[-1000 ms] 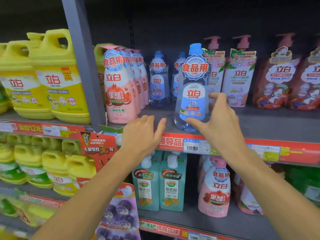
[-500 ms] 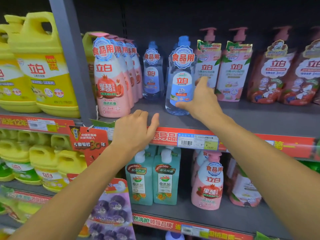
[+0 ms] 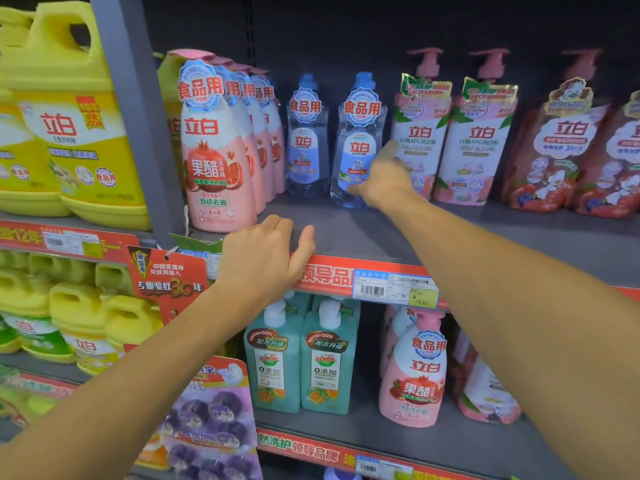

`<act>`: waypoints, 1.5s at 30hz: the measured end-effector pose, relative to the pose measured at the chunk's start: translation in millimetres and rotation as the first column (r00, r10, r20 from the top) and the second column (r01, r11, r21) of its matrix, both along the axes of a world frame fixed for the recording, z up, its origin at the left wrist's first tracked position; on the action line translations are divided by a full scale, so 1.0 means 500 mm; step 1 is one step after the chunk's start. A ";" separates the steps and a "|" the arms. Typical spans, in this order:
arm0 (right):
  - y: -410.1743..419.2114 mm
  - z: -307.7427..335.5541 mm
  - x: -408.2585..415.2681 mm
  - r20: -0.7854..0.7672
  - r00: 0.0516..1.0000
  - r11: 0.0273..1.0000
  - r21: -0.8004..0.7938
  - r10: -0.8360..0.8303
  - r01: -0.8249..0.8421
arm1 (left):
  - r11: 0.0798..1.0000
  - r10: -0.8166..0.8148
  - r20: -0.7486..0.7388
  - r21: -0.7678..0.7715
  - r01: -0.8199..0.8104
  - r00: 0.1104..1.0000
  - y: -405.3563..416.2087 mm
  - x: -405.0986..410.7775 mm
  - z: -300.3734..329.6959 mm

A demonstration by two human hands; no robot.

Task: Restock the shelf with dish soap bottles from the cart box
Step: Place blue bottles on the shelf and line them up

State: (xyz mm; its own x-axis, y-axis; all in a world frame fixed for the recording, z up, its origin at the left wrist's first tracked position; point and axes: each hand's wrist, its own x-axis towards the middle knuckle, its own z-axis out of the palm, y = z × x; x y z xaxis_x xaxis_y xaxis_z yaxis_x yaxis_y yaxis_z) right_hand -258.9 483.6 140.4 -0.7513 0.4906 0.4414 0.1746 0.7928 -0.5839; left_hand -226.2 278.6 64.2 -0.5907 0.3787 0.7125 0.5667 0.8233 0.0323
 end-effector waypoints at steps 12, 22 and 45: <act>0.010 0.015 -0.054 0.088 0.996 0.994 -0.099 -0.030 0.039 | 1.000 0.005 0.008 0.024 -0.005 1.000 0.004 -0.003 -0.001; 0.014 0.009 -0.096 0.048 0.995 0.985 -0.143 -0.091 0.097 | 1.000 0.004 -0.015 0.010 -0.004 1.000 0.001 -0.006 -0.001; -0.158 -0.055 0.203 0.435 0.890 0.964 0.266 -0.137 0.018 | 0.990 -0.124 0.011 -0.072 0.125 0.992 -0.010 -0.022 0.003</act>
